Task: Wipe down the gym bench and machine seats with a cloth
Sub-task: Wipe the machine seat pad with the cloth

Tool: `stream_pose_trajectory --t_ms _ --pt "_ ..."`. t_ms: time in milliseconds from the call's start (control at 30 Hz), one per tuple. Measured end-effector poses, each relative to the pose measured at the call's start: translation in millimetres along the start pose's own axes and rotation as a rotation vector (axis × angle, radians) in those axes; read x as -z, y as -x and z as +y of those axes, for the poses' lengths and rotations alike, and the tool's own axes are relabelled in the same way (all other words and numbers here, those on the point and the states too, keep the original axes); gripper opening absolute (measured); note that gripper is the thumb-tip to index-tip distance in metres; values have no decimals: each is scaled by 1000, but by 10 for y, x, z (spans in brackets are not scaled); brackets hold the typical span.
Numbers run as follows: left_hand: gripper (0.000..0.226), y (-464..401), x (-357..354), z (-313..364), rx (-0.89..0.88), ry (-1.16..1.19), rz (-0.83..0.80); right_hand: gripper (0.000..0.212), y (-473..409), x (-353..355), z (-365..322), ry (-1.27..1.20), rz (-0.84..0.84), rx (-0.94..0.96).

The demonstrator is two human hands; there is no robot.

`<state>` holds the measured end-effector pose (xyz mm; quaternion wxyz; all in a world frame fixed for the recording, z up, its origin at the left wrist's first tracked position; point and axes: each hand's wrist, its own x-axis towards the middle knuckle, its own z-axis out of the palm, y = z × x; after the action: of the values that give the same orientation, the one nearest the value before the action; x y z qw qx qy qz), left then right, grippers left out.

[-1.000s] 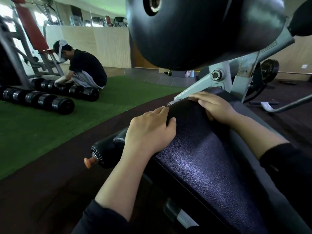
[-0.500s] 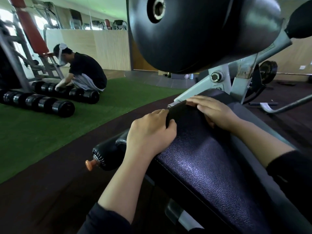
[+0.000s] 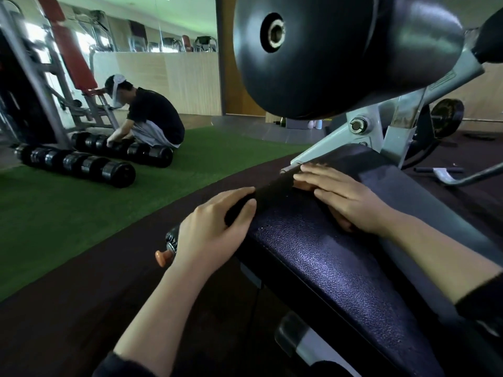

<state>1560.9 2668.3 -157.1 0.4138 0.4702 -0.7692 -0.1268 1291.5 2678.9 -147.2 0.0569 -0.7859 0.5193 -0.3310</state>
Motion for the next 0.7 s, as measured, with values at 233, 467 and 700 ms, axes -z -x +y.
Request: stream_pose_trajectory --t_ms 233,467,700 --pt "32 56 -187 -96 -47 193 138 36 -72 -54 1 -9 87 -92" --pt "34 67 -210 -119 -35 184 154 30 -597 -423 -543 230 -8 -165" --pt "38 86 -206 -133 -13 195 140 41 -93 -178 -337 97 -32 51"
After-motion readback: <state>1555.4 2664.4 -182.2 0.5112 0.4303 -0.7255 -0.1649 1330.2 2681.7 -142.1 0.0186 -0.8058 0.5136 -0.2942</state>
